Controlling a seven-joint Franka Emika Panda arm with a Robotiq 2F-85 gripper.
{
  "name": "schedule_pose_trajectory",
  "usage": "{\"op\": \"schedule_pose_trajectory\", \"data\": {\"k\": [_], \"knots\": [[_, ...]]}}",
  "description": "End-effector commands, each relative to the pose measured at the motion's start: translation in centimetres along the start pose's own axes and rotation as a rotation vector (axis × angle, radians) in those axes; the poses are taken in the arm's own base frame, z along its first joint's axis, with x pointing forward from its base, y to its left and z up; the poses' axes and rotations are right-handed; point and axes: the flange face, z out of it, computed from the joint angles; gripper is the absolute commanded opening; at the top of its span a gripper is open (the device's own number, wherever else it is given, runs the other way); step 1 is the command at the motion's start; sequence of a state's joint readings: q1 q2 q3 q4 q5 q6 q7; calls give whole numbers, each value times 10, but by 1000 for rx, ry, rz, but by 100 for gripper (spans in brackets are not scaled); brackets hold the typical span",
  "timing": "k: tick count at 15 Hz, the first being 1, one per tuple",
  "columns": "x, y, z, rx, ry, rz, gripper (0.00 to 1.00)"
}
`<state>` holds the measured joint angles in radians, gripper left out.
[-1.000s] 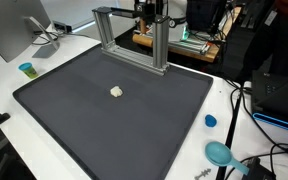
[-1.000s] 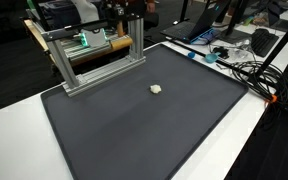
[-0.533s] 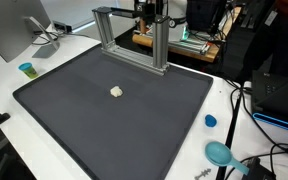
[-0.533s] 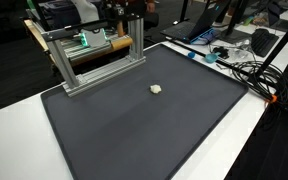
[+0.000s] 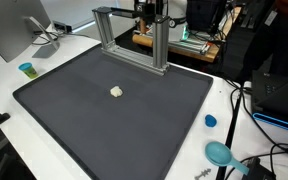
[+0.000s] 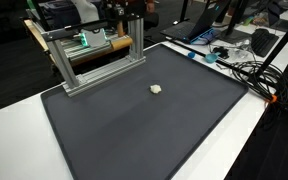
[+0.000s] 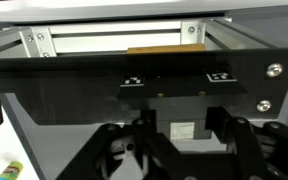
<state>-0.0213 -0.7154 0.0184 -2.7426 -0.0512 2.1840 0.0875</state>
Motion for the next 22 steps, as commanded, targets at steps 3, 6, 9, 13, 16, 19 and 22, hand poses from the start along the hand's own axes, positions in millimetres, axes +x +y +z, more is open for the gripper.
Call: {"op": "schedule_pose_trajectory", "data": {"k": [3,6,9,13,16,19,22], "knots": [[-14,8,9,-15,-80,48,61],[-19,5,10,-22,-92,39,34],[-15,5,3,-9,-77,40,28],[-2,8,-11,-29,25,114,28],[-1,12,-13,-19,35,49,28],[1,6,-8,-11,1,1,28],[0,-3,-2,0,-37,-78,34]]}}
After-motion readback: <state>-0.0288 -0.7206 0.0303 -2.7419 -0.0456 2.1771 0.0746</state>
